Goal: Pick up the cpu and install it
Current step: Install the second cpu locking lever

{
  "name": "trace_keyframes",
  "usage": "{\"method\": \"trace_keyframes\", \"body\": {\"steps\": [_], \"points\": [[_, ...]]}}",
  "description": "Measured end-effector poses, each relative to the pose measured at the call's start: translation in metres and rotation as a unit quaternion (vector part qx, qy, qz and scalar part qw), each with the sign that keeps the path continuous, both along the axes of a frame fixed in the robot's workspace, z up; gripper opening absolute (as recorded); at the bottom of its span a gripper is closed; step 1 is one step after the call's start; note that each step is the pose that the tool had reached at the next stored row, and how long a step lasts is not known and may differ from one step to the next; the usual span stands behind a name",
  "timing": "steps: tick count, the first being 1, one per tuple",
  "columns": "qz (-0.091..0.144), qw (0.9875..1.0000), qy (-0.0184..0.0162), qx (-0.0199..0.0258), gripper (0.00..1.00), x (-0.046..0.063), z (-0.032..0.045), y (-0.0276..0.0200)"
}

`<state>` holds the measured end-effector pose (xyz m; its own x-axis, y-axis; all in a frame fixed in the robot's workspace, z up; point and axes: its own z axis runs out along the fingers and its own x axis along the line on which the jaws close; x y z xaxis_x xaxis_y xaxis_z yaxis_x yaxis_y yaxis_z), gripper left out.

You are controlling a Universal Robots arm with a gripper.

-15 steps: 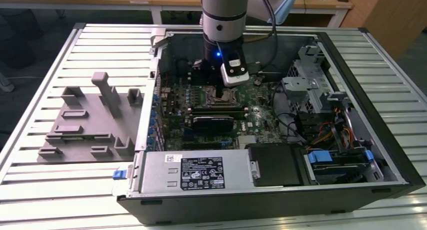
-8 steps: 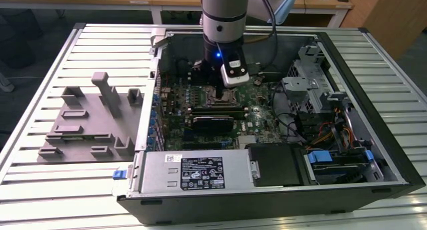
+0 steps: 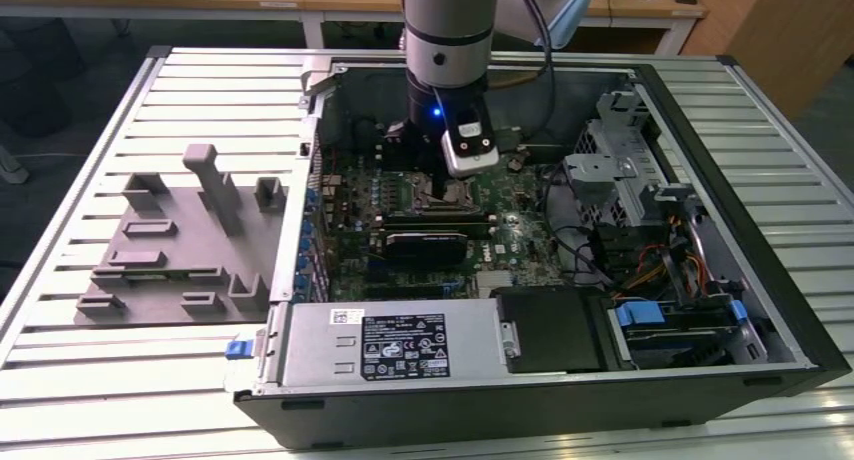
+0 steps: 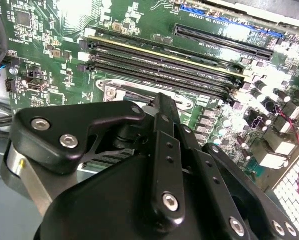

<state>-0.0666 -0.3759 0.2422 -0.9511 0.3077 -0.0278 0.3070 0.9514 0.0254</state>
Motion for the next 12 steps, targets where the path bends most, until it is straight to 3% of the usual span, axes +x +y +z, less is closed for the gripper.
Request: {"method": "trace_keyframes", "body": {"steps": [12], "points": [[0.028,0.9996,0.0002,0.0,0.11,-0.0002,-0.0053,-0.0039]]}}
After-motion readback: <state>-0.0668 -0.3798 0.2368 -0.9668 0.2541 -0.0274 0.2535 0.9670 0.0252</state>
